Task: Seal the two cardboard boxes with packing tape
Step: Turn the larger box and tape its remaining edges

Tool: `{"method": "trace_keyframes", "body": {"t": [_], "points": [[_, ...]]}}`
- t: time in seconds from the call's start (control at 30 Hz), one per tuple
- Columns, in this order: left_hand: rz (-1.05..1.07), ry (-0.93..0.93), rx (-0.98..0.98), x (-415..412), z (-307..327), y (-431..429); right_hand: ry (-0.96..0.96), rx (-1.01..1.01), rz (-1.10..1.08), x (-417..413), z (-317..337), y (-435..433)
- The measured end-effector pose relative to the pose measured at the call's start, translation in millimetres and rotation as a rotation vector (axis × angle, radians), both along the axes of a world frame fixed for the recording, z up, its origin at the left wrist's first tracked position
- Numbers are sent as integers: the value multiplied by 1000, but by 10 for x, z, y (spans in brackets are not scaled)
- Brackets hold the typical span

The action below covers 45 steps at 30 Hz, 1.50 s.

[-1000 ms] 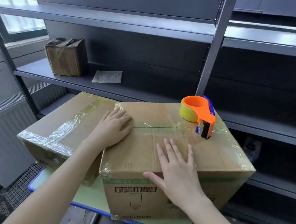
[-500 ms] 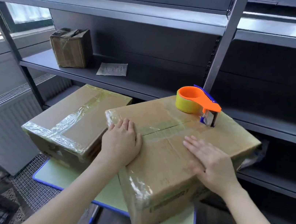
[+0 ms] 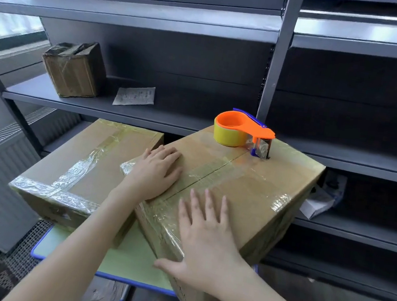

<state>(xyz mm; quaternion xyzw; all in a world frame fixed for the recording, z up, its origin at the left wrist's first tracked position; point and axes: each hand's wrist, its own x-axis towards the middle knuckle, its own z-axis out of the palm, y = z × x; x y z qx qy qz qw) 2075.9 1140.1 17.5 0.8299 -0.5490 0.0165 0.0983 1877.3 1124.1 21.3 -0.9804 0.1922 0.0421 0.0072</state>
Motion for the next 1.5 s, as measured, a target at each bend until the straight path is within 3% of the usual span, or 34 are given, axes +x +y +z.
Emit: {"method": "trace_keyframes", "body": {"t": [0.17,0.3,0.47,0.7,0.97,1.2,1.4,1.5], "points": [[27,-98,72,-121,-4,31,-48,67,164,-152,0,-282],[246,-142,130,-446,-77,34,-9,183,278,-445,34,-768],[349,-180,-38,-613,-83,-131,8,237,174,-641,117,-1217],[311,-227,-25,-511,73,-420,-96,259,99,-604,95,-1305],[164,129,-339,-90,347,-1171,-317,223,11,-307,91,-1315],[224,246,-158,157,329,-1678,-388,190,43,-292,39,-1388],[150,293,-231,211,460,-1684,-463,267,12,-372,51,-1611],[41,583,-300,171,619,-1578,-532,190,-101,-370,84,-1776]]}}
